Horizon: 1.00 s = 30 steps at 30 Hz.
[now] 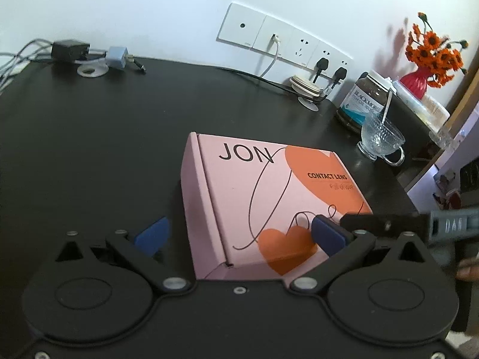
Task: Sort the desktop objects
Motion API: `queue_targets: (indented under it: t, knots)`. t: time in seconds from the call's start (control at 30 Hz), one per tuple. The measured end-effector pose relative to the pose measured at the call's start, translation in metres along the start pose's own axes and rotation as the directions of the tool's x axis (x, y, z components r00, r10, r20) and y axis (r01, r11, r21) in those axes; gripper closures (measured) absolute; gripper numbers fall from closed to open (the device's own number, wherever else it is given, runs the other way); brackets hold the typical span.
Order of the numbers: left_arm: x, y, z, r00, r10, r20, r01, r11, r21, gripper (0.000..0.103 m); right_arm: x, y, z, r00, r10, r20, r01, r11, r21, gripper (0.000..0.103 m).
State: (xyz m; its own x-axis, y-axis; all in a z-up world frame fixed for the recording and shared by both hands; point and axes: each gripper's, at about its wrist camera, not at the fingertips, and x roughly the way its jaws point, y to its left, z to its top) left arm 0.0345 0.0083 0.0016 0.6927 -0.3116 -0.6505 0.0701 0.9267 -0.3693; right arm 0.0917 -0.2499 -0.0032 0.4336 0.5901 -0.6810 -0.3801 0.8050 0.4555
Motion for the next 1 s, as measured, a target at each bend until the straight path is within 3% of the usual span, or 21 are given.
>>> queue_targets:
  t: [0.13,0.23,0.53,0.7,0.87,1.0]
  knots:
    - [0.009,0.008,0.005,0.999,-0.021,-0.026,0.018,0.996,-0.089,0.0,0.006,0.016,-0.002,1.0,0.015,-0.011,-0.016,0.995,-0.097,0.001]
    - [0.016,0.013,0.008,0.998,-0.045,-0.049,0.038,0.989,-0.141,0.0,0.009,0.018,0.001,1.0,0.008,-0.004,-0.008,0.995,-0.098,0.001]
    - [0.03,0.01,0.024,0.997,-0.039,-0.061,0.031,0.991,-0.129,0.0,0.01,0.017,0.011,0.999,0.03,-0.04,-0.037,0.983,-0.18,0.001]
    - [0.032,0.011,0.024,0.997,-0.047,-0.068,0.036,0.988,-0.148,0.0,-0.002,0.032,0.004,0.997,0.02,-0.071,-0.043,0.938,-0.343,0.001]
    - [0.034,0.011,0.027,0.997,-0.041,-0.069,0.03,0.987,-0.155,0.0,0.002,0.047,-0.007,0.994,-0.061,-0.089,0.009,0.87,-0.492,0.001]
    - [0.038,0.011,0.033,0.998,-0.018,-0.063,0.007,0.986,-0.164,0.0,0.014,0.053,-0.006,0.99,-0.115,-0.083,0.058,0.859,-0.508,0.001]
